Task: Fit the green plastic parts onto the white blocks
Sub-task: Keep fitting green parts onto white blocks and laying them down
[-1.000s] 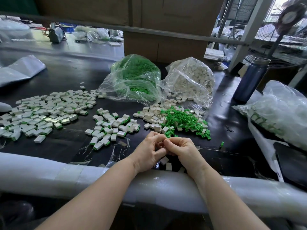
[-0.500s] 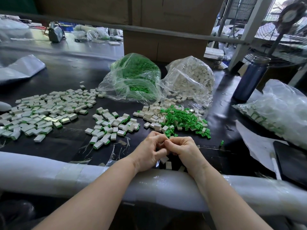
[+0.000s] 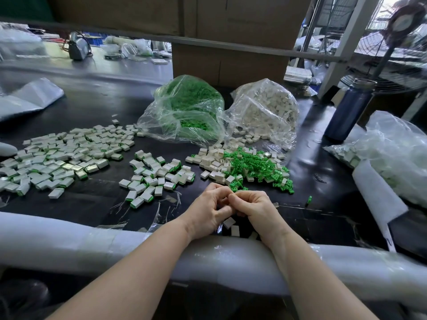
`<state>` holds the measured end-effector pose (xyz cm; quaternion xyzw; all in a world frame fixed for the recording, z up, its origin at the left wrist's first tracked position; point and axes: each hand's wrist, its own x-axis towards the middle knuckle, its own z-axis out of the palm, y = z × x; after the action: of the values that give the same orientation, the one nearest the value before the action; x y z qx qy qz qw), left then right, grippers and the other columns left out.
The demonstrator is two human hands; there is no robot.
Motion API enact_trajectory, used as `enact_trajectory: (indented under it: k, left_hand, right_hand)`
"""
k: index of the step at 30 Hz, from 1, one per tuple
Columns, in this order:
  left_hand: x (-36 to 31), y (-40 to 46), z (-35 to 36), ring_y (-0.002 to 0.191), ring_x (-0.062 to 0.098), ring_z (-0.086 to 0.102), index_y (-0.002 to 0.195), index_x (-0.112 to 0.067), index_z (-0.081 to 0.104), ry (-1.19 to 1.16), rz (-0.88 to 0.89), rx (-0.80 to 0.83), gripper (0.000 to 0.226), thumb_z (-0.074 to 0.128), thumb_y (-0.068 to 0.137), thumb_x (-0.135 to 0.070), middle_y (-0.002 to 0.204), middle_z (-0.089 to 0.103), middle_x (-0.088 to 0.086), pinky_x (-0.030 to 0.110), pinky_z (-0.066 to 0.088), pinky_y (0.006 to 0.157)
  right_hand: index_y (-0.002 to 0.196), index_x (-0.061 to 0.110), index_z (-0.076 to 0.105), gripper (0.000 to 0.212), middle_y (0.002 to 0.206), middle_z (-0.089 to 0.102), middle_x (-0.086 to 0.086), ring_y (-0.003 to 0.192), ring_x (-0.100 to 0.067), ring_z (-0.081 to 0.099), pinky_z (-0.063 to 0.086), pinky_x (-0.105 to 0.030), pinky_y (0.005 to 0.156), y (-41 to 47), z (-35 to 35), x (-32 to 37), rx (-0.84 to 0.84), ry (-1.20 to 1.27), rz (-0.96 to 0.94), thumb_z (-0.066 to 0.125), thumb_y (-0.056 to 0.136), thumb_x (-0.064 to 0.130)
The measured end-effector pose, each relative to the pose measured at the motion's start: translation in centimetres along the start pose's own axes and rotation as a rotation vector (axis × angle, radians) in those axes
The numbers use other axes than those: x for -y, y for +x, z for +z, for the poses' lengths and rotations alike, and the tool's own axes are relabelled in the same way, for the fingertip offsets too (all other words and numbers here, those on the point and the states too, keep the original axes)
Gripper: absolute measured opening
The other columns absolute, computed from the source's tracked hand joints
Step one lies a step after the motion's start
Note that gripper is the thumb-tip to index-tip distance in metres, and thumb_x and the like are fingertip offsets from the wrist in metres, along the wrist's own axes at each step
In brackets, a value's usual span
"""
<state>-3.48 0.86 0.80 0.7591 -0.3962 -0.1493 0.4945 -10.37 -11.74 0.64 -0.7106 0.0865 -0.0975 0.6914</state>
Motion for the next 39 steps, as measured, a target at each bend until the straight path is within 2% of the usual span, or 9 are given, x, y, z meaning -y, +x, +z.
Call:
enact_trajectory:
  k: [10, 16, 22, 26, 28, 30, 31, 34, 39]
  left_hand:
    - [-0.12, -0.06, 0.06, 0.083, 0.009, 0.049, 0.094, -0.014, 0.060, -0.003, -0.018, 0.029, 0.011, 0.060, 0.086, -0.006, 0.107, 0.044, 0.004, 0.009, 0.041, 0.076]
    - [-0.17, -0.10, -0.03, 0.081, 0.009, 0.048, 0.093, -0.016, 0.060, 0.002, -0.021, 0.034, 0.014, 0.058, 0.086, -0.004, 0.108, 0.045, 0.006, 0.008, 0.040, 0.074]
    - [-0.41, -0.12, -0.08, 0.089, 0.032, 0.057, 0.095, -0.009, 0.062, -0.093, -0.040, 0.002, 0.007, 0.060, 0.089, -0.008, 0.106, 0.045, 0.010, 0.029, 0.052, 0.085]
    - [-0.30, -0.06, -0.11, 0.077, 0.011, 0.052, 0.094, -0.015, 0.064, -0.070, -0.020, -0.117, 0.007, 0.061, 0.088, -0.013, 0.102, 0.048, 0.004, 0.008, 0.043, 0.073]
    - [-0.19, 0.00, -0.15, 0.079, 0.019, 0.056, 0.094, -0.015, 0.064, -0.075, -0.043, -0.150, 0.009, 0.061, 0.087, -0.011, 0.102, 0.053, 0.009, 0.013, 0.047, 0.074]
    - [-0.26, 0.02, -0.18, 0.083, 0.028, 0.059, 0.096, -0.013, 0.064, -0.108, -0.080, -0.143, 0.010, 0.060, 0.088, -0.009, 0.099, 0.060, 0.015, 0.028, 0.051, 0.079]
    - [-0.30, 0.01, -0.19, 0.081, 0.026, 0.060, 0.097, -0.011, 0.063, -0.134, -0.089, -0.131, 0.010, 0.059, 0.089, -0.008, 0.095, 0.063, 0.014, 0.030, 0.052, 0.079]
    - [-0.26, -0.05, -0.19, 0.075, 0.010, 0.058, 0.100, -0.006, 0.064, -0.141, -0.083, -0.101, 0.012, 0.059, 0.089, -0.007, 0.086, 0.065, 0.005, 0.019, 0.050, 0.072]
    - [-0.22, -0.08, -0.16, 0.079, 0.011, 0.059, 0.100, -0.004, 0.066, -0.120, -0.092, -0.090, 0.015, 0.060, 0.088, -0.010, 0.088, 0.067, 0.005, 0.026, 0.050, 0.080]
  right_hand:
    - [0.082, -0.010, 0.068, 0.015, 0.073, 0.060, -0.018, 0.066, -0.024, 0.050, 0.042, -0.027, 0.059, 0.00, -0.11, 0.02, -0.042, -0.010, 0.023, 0.060, 0.086, 0.002]
    - [0.075, -0.004, 0.068, 0.017, 0.062, 0.056, -0.012, 0.056, -0.019, 0.047, 0.040, -0.024, 0.052, -0.03, -0.07, 0.14, -0.041, -0.021, 0.019, 0.060, 0.087, 0.005]
    - [0.070, 0.006, 0.070, 0.023, 0.051, 0.060, 0.003, 0.046, -0.004, 0.051, 0.040, -0.014, 0.047, -0.13, 0.21, 0.26, -0.043, -0.030, -0.043, 0.059, 0.089, 0.012]
    - [0.074, 0.005, 0.069, 0.026, 0.057, 0.065, -0.003, 0.052, -0.009, 0.061, 0.048, -0.017, 0.050, -0.06, 0.12, 0.29, -0.102, 0.011, -0.061, 0.057, 0.089, 0.022]
    - [0.085, -0.001, 0.069, 0.020, 0.062, 0.068, -0.005, 0.055, -0.013, 0.065, 0.052, -0.020, 0.052, -0.02, -0.05, 0.22, -0.147, 0.045, -0.063, 0.060, 0.088, 0.016]
    - [0.087, 0.001, 0.069, 0.009, 0.064, 0.069, -0.003, 0.055, -0.013, 0.066, 0.052, -0.020, 0.051, -0.08, -0.08, 0.18, -0.175, 0.042, -0.077, 0.061, 0.087, 0.005]
    - [0.084, 0.003, 0.069, 0.008, 0.063, 0.070, -0.002, 0.055, -0.013, 0.066, 0.052, -0.020, 0.051, -0.18, -0.08, 0.24, -0.179, 0.030, -0.087, 0.061, 0.086, 0.001]
    - [0.076, 0.006, 0.067, 0.013, 0.060, 0.068, 0.000, 0.053, -0.010, 0.065, 0.050, -0.017, 0.049, -0.35, -0.07, 0.47, -0.186, -0.002, -0.117, 0.063, 0.083, -0.004]
    - [0.071, 0.008, 0.067, 0.013, 0.055, 0.065, 0.002, 0.049, -0.005, 0.060, 0.046, -0.014, 0.047, -0.46, -0.03, 0.60, -0.186, -0.075, -0.125, 0.069, 0.079, -0.001]
